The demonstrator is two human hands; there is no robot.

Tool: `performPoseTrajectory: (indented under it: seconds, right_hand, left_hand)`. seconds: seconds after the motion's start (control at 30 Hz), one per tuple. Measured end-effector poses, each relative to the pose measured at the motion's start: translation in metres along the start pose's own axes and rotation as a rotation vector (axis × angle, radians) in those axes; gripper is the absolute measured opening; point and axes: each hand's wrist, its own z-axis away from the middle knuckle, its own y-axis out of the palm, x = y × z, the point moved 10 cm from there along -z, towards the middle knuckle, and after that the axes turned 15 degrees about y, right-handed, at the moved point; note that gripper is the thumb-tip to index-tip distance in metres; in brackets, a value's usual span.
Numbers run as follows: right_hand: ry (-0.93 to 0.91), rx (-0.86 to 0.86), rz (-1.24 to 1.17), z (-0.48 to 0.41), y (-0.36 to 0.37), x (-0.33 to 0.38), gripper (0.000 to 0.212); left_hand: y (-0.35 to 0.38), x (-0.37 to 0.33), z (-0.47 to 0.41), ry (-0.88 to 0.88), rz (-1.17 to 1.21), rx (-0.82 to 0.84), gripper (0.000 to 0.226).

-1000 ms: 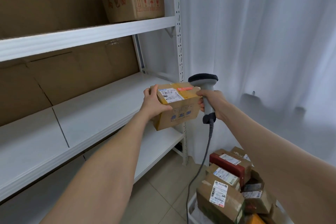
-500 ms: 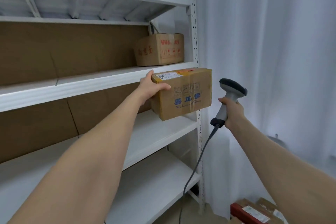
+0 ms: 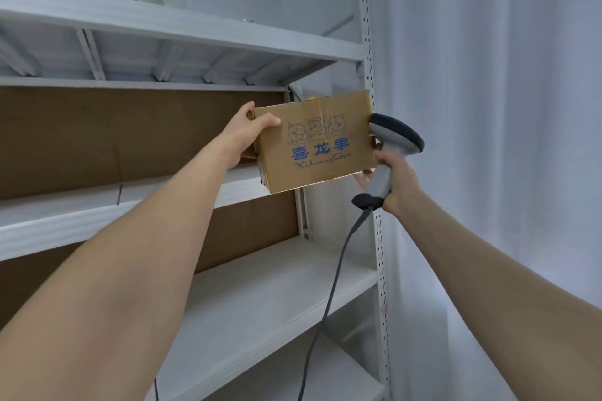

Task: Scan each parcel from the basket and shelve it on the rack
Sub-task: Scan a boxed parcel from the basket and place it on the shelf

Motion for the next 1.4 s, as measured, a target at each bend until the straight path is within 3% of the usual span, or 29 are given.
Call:
performPoseTrajectory:
  seconds: [0.2, 0.37, 0.47, 0.57, 0.67, 0.77, 0.87, 1.0, 1.13, 1.23, 1.4]
  right_hand:
    - [-0.076, -0.031, -0.037, -0.05, 0.053, -0.01, 0.038]
    - [-0.076, -0.089, 0.016, -0.092, 0.077, -0.04, 0.021]
    - [-0.064, -0.125, 0.076, -0.111, 0.088, -0.059, 0.022]
    - [-0.05, -0.139, 0.14, -0.125, 0.098, -0.073, 0.019]
    - [-0.037, -0.139, 0.192, -0.134, 0.107, -0.083, 0.03]
    - [-0.019, -0.101, 0.208, -0.144, 0.117, -0.091, 0.027]
    - [-0.009, -0.127, 0.208, -0.15, 0.117, -0.094, 0.041]
    - [-0.019, -0.207, 0.148, -0.154, 0.099, -0.089, 0.041]
    - [-0.029, -0.242, 0.13, -0.157, 0.086, -0.083, 0.044]
    - [-0.047, -0.263, 0.122, -0.159, 0.079, -0.078, 0.044]
    - [-0.061, -0.283, 0.14, -0.159, 0.069, -0.076, 0.038]
  left_hand:
    - [-0.037, 0.022, -0.048, 0.062, -0.002, -0.121, 0.07]
    - [-0.058, 0.053, -0.079, 0.15, -0.218, -0.197, 0.065]
    - [-0.053, 0.074, -0.091, 0.148, -0.373, -0.132, 0.076]
    - [-0.05, 0.102, -0.097, 0.021, -0.486, -0.073, 0.082]
    - [-0.043, 0.121, -0.099, -0.086, -0.595, -0.021, 0.083]
    - [-0.028, 0.135, -0.098, -0.17, -0.467, -0.002, 0.09]
    - [-0.012, 0.136, -0.098, -0.168, -0.332, -0.043, 0.108]
    - [0.013, 0.134, -0.101, -0.11, -0.44, 0.051, 0.128]
    - [0.019, 0.133, -0.105, -0.077, -0.546, 0.059, 0.113]
    - [0.022, 0.113, -0.11, 0.082, -0.696, 0.04, 0.103]
    - [0.039, 0.113, -0.11, 0.15, -0.76, 0.156, 0.082]
